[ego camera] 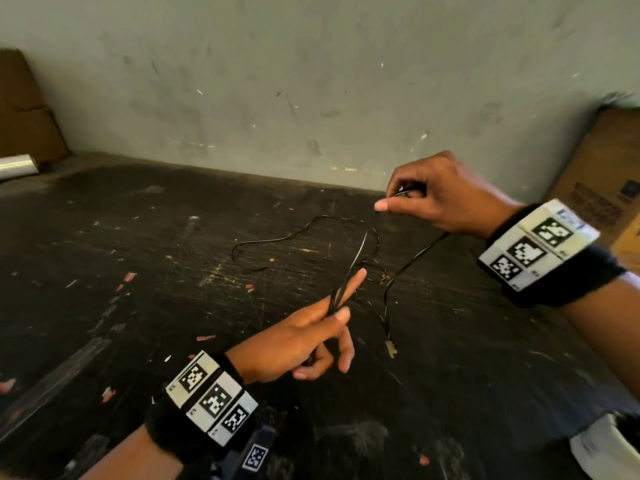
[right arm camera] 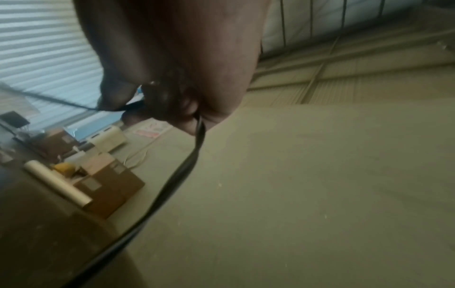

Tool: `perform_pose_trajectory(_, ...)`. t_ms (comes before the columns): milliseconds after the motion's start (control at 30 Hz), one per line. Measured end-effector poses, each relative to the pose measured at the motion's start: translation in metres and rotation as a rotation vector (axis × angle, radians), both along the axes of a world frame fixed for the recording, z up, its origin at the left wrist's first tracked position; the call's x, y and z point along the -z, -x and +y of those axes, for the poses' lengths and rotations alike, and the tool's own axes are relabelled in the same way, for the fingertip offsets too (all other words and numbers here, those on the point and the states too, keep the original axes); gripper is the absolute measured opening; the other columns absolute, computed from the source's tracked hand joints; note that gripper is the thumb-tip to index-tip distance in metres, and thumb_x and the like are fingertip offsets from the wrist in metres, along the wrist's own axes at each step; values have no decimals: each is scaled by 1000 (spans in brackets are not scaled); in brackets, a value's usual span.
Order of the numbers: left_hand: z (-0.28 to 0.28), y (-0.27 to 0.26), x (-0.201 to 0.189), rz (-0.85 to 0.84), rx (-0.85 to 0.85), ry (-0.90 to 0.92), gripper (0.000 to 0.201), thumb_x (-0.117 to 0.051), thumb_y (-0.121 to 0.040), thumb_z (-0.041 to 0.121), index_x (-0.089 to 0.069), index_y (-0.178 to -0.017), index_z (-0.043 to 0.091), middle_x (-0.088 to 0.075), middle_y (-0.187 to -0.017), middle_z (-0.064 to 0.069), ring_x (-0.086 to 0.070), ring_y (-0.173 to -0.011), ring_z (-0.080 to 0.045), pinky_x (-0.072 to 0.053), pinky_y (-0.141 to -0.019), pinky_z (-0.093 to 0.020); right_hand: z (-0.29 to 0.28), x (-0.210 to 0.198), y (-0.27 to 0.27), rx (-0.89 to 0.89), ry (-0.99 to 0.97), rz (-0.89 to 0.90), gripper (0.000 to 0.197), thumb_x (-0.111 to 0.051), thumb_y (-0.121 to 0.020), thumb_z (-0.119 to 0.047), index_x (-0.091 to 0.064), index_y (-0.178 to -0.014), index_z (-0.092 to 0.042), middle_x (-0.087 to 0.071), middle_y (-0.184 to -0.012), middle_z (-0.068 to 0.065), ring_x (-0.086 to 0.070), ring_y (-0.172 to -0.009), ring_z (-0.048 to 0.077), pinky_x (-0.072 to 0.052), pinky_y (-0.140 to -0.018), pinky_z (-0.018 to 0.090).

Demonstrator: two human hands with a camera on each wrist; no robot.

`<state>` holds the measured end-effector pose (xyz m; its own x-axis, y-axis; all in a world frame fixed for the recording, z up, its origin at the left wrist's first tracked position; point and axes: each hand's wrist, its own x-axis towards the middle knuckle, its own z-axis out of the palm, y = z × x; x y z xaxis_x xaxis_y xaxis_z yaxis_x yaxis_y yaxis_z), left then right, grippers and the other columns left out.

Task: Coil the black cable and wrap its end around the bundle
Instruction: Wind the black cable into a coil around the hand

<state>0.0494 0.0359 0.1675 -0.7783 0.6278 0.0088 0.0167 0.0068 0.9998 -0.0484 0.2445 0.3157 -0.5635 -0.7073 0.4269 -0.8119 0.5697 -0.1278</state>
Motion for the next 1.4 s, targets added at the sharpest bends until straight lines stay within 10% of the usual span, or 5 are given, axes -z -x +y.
perform_pose_trajectory(367, -10, 15, -54, -36, -74, -402, 63, -39, -92, 40, -5, -140, 62, -60, -131, -18, -73, -76, -28, -57, -42, -33, -41, 143, -30, -54, 179, -392, 18, -47, -96, -13, -64, -99, -12, -63, -75, -6, -62, -68, 3, -51, -62, 23)
perform_pose_trajectory(633, -20, 36, -47, 13, -340, -350, 59, -34, -97, 36, -3, -140, 62, -58, -135, -14, -68, -100, -38, -60, -52, -38, -73, 120, -97, -102, 44, -886, 23, -43, -99, -21, -56, -112, -7, -57, -69, 2, -51, -47, 6, -47, -46, 20)
perform_pose_trajectory(900, -25, 27, -7, 97, -289, 122, 58, -34, -90, 52, -13, -143, 54, -63, -74, -6, -53, -44, -15, -38, -36, -22, -57, 37, -82, -104, -154, -505, 11, -61, -90, -22, -69, -83, -17, -57, -59, -12, -51, -52, -3, -39, -51, 13)
perform_pose_trajectory(1100, -22, 13, 3, 33, -109, 138, 64, -21, -82, 70, -20, -144, 51, -50, -63, -1, -33, -43, -8, -26, -39, -18, -35, -25, -42, -53, -120, -211, 15, -71, -79, -28, -72, -78, -13, -55, -54, -13, -52, -50, -3, -38, -50, 8)
perform_pose_trajectory(1400, -19, 5, -43, -4, 17, -339, 51, -25, -90, 57, -22, -141, 58, -60, -85, -20, -52, -39, -11, -29, -28, -17, -35, 76, -2, -36, 99, -292, 24, -53, -93, -25, -67, -79, -12, -60, -63, -2, -52, -56, 2, -40, -56, 14)
